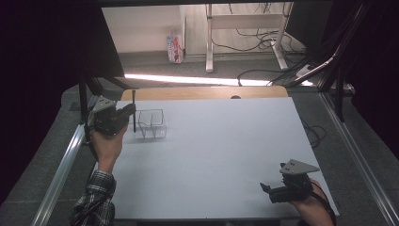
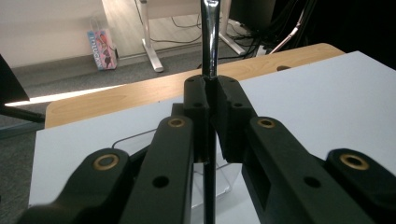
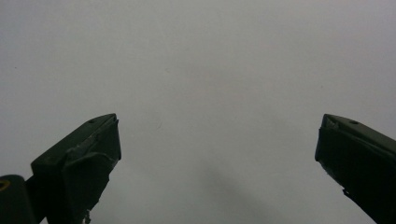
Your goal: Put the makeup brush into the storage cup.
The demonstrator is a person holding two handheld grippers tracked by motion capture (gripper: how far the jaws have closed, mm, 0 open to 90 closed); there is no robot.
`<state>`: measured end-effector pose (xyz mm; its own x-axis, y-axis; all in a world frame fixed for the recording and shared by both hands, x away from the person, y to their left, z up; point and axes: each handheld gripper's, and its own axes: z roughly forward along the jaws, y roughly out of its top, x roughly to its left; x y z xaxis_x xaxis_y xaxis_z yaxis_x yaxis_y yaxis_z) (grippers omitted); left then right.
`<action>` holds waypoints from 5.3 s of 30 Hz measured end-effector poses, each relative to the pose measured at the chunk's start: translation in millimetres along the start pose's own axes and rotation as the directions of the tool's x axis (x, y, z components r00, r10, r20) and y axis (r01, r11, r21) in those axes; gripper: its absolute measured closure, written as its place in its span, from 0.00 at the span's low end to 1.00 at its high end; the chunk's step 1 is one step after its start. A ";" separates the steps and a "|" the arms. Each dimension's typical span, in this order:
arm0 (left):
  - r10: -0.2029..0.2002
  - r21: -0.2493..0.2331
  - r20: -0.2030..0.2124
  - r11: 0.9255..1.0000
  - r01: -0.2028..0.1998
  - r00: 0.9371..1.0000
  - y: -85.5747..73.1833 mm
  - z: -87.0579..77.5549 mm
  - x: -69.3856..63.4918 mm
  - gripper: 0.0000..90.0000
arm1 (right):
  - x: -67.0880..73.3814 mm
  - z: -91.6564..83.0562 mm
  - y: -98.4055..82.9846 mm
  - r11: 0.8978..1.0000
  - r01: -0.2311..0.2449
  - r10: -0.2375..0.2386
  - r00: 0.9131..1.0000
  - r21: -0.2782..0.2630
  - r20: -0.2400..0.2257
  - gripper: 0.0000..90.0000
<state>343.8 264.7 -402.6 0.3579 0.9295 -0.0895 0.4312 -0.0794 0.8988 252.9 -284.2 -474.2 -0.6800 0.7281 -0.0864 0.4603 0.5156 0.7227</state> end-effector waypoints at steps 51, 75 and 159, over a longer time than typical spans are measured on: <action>-0.003 -0.012 -0.047 1.000 0.002 0.999 20.1 65.1 11.5 0.94 | 0.5 1.4 -0.7 1.000 -0.003 0.003 1.000 0.005 -0.027 0.00; -0.005 0.024 -0.064 1.000 0.006 0.998 -3.6 74.8 16.6 0.94 | 1.3 2.2 -0.9 1.000 0.002 -0.002 1.000 0.011 -0.031 0.00; 0.026 0.164 0.031 0.986 -0.031 0.999 -25.9 88.7 13.0 0.00 | 2.7 4.2 -1.5 0.999 0.014 -0.013 0.999 0.033 -0.038 0.01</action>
<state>410.8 246.9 -465.1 0.3947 0.9154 -0.0792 0.5501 -0.1664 0.8183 252.7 -281.1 -478.3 -0.7074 0.7034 -0.0695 0.4688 0.5405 0.6986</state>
